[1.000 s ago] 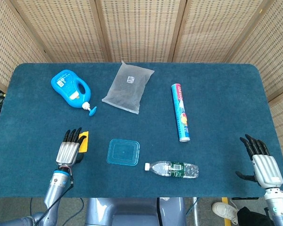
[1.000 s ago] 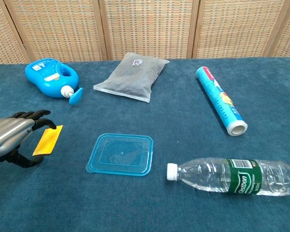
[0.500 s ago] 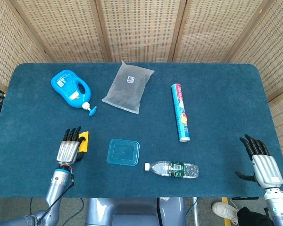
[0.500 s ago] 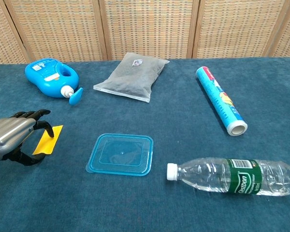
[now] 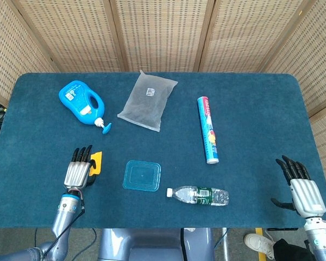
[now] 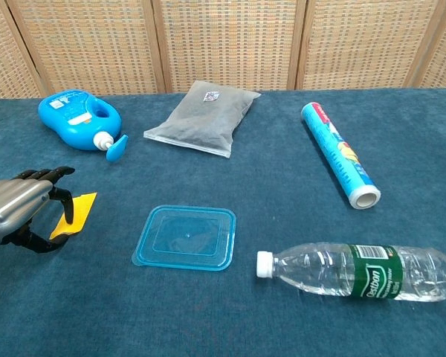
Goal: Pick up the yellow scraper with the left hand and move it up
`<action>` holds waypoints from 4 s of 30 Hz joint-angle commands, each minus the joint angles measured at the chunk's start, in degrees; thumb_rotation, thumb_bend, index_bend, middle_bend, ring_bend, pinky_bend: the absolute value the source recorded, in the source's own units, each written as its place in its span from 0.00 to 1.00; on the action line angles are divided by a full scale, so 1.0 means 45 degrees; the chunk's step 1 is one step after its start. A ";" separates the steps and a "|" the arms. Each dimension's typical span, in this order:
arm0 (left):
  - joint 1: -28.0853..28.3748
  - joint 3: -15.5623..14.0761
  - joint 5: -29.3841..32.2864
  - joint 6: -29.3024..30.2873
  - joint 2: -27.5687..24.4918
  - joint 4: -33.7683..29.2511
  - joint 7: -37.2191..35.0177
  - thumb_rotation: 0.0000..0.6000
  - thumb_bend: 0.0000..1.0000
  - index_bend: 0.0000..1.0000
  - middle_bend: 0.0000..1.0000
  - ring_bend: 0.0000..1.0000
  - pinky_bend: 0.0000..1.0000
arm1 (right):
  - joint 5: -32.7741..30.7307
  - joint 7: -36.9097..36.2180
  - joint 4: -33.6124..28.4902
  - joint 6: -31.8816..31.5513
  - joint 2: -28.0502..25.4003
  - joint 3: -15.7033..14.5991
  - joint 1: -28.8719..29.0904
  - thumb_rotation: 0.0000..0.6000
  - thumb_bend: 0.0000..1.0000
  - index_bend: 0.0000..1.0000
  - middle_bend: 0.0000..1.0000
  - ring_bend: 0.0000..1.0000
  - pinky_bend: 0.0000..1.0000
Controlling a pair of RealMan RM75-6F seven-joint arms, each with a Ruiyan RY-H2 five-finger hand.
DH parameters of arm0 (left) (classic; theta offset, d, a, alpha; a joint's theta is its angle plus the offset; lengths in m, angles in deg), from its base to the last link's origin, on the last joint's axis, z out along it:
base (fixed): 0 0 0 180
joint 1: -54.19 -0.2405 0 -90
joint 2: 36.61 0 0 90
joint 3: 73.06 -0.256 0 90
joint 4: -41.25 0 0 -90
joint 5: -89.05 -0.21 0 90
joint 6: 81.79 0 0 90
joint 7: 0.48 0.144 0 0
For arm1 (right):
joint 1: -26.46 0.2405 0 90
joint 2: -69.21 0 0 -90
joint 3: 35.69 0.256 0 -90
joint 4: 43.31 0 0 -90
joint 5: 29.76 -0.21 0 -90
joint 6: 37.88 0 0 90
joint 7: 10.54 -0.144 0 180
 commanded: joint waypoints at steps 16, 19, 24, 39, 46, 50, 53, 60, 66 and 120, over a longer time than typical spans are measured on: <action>0.0006 -0.0003 -0.0038 -0.0083 -0.0067 -0.0255 -0.0124 1.00 0.39 0.48 0.00 0.00 0.00 | -0.0005 -0.0006 0.0013 0.0016 0.0007 -0.0001 0.0008 1.00 0.00 0.00 0.00 0.00 0.00; 0.0004 0.0001 0.0001 -0.0162 -0.0121 -0.0361 -0.0203 1.00 0.42 0.49 0.00 0.00 0.00 | 0.0006 -0.0015 0.0007 0.0009 0.0001 0.0000 0.0009 1.00 0.00 0.00 0.00 0.00 0.00; 0.0019 0.0014 0.0078 -0.0234 -0.0138 -0.0365 -0.0158 1.00 0.42 0.52 0.00 0.00 0.00 | 0.0014 -0.0023 0.0018 0.0001 0.0002 -0.0001 0.0006 1.00 0.00 0.00 0.00 0.00 0.00; 0.0058 0.0072 0.0030 -0.0204 -0.0204 -0.0434 -0.0282 1.00 0.47 0.57 0.00 0.00 0.00 | 0.0007 0.0008 0.0017 0.0004 0.0011 -0.0002 0.0007 1.00 0.00 0.00 0.00 0.00 0.00; 0.0075 0.0143 0.0161 -0.0285 -0.0218 -0.0376 -0.0332 1.00 0.47 0.57 0.00 0.00 0.00 | 0.0013 0.0006 0.0015 0.0002 0.0004 -0.0008 0.0004 1.00 0.00 0.00 0.00 0.00 0.00; 0.0091 0.0177 0.0244 -0.0338 -0.0240 -0.0356 -0.0331 1.00 0.47 0.58 0.00 0.00 0.00 | 0.0012 0.0012 0.0013 -0.0002 0.0009 -0.0008 0.0002 1.00 0.00 0.00 0.00 0.00 0.00; 0.0117 0.0211 0.0287 -0.0370 -0.0241 -0.0330 -0.0330 1.00 0.47 0.58 0.00 0.00 0.00 | 0.0015 0.0019 0.0011 0.0003 0.0010 -0.0010 0.0005 1.00 0.00 0.00 0.00 0.00 0.00; 0.0308 0.0421 0.0427 -0.0520 -0.0286 -0.0330 -0.0297 1.00 0.47 0.58 0.00 0.00 0.00 | 0.0003 0.0028 0.0021 0.0004 0.0008 -0.0011 0.0000 1.00 0.00 0.00 0.00 0.00 0.00; 0.0544 0.0674 0.0534 -0.0608 -0.0401 -0.0403 -0.0209 1.00 0.47 0.58 0.00 0.00 0.00 | -0.0044 0.0032 0.0052 0.0063 0.0023 0.0001 0.0024 1.00 0.00 0.00 0.00 0.00 0.00; 0.2028 0.3658 0.2871 -0.0588 -0.3911 -0.5539 -0.1130 1.00 0.47 0.57 0.00 0.00 0.00 | -0.0430 0.0049 0.0299 0.0471 0.0146 0.0063 0.0184 1.00 0.00 0.00 0.00 0.00 0.00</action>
